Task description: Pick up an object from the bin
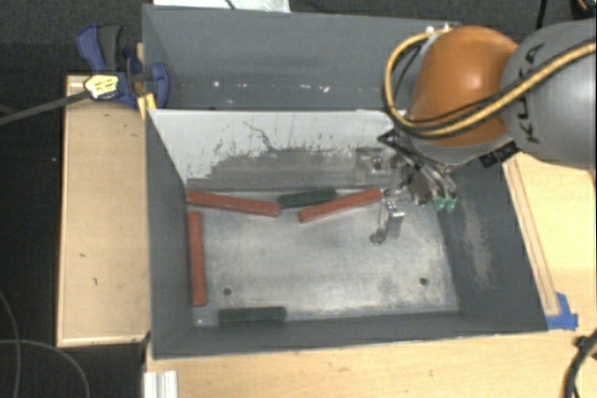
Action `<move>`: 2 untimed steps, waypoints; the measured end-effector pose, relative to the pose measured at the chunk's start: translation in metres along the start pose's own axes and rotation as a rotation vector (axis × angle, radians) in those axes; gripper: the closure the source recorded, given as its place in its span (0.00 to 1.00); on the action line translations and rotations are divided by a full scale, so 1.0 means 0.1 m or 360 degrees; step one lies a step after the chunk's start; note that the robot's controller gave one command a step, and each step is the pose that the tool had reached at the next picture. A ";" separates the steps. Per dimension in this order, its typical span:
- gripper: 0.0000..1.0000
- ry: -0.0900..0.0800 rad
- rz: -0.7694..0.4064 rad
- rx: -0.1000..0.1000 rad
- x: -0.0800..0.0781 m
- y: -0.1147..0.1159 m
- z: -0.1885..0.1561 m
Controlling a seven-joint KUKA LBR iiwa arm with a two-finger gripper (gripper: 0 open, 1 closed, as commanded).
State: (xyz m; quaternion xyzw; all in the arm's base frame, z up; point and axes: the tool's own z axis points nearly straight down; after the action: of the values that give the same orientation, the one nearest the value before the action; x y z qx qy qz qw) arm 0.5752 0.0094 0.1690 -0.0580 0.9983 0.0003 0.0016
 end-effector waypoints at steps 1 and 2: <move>0.00 0.0009 0.0130 -0.0001 -0.17 0.05 0.59; 0.00 0.0006 0.0185 -0.0001 -0.17 0.16 1.01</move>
Offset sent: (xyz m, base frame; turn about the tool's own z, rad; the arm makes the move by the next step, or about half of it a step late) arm 0.0167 0.0068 -0.0566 0.0820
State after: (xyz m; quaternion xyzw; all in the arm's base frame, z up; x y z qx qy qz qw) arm 0.5908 0.0269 0.0684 0.0003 1.0000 0.0007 -0.0003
